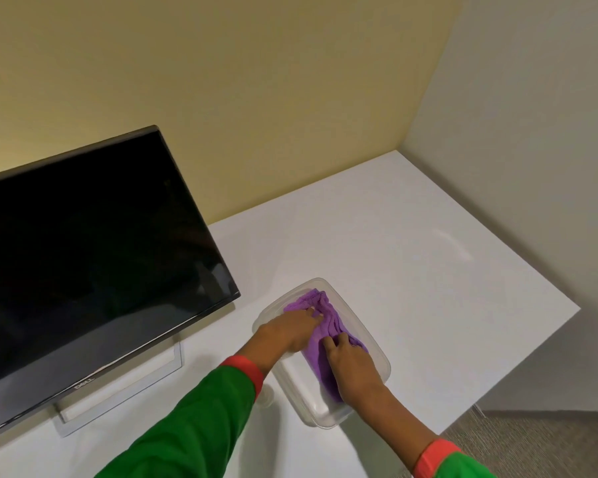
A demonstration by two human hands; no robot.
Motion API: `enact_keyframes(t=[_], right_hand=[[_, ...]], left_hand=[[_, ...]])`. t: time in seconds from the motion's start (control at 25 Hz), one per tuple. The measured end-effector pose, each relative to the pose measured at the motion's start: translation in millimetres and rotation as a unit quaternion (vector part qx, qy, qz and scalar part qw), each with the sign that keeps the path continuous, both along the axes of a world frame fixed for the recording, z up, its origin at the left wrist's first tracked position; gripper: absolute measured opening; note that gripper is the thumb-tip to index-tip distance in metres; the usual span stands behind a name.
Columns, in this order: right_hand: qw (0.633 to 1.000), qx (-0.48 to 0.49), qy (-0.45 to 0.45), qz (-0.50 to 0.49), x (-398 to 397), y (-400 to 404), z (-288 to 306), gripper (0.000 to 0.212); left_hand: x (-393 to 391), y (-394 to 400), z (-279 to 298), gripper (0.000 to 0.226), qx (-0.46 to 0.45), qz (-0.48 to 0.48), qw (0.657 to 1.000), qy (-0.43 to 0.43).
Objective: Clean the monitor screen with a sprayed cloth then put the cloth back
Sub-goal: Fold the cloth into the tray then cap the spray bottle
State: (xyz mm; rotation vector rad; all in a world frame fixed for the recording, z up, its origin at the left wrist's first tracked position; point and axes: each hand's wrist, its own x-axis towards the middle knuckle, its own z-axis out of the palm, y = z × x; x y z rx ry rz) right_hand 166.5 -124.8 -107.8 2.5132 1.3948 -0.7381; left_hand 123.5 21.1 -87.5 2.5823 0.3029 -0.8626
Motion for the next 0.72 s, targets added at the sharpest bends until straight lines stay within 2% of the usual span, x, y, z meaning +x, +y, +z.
enact_keyframes(t=[0.12, 0.24, 0.32, 0.4, 0.48, 0.52, 0.56, 0.64, 0.72], right_hand=[[1.000, -0.011, -0.020, 0.018, 3.7, 1.0, 7.7, 0.062], [0.999, -0.026, -0.019, 0.013, 8.6, -1.1, 28.1, 0.057], [0.997, 0.076, -0.021, -0.012, 1.4, -4.8, 37.9, 0.040], [0.966, 0.237, 0.080, -0.064, -14.5, -8.9, 44.1, 0.037], [0.912, 0.309, 0.253, -0.090, -32.8, -9.2, 47.4, 0.049], [0.901, 0.302, 0.304, -0.067, -42.2, -9.0, 45.6, 0.054], [0.904, 0.285, 0.317, -0.030, -50.9, -8.4, 42.4, 0.058], [0.927, 0.260, 0.267, 0.036, -62.6, -4.0, 32.4, 0.065], [0.951, 0.245, 0.164, 0.096, -65.6, 2.8, 23.5, 0.067]], left_hand=[[-18.1, 7.6, 23.0, 0.039, -0.040, 0.071, 0.991, -0.109], [-51.6, 18.4, 40.7, 0.039, -0.043, 0.133, 0.971, -0.196], [-77.5, 23.2, 45.3, 0.038, -0.044, 0.182, 0.952, -0.242], [-104.8, 24.7, 39.4, 0.034, -0.025, 0.237, 0.929, -0.283], [-129.1, 22.7, 24.1, 0.031, -0.016, 0.274, 0.924, -0.268], [-139.5, 19.2, 13.3, 0.033, -0.017, 0.273, 0.933, -0.234], [-148.1, 14.5, 1.2, 0.038, -0.016, 0.255, 0.947, -0.197], [-160.7, 4.1, -21.5, 0.047, 0.001, 0.209, 0.967, -0.148], [-165.1, -7.4, -37.0, 0.048, 0.016, 0.200, 0.970, -0.140]])
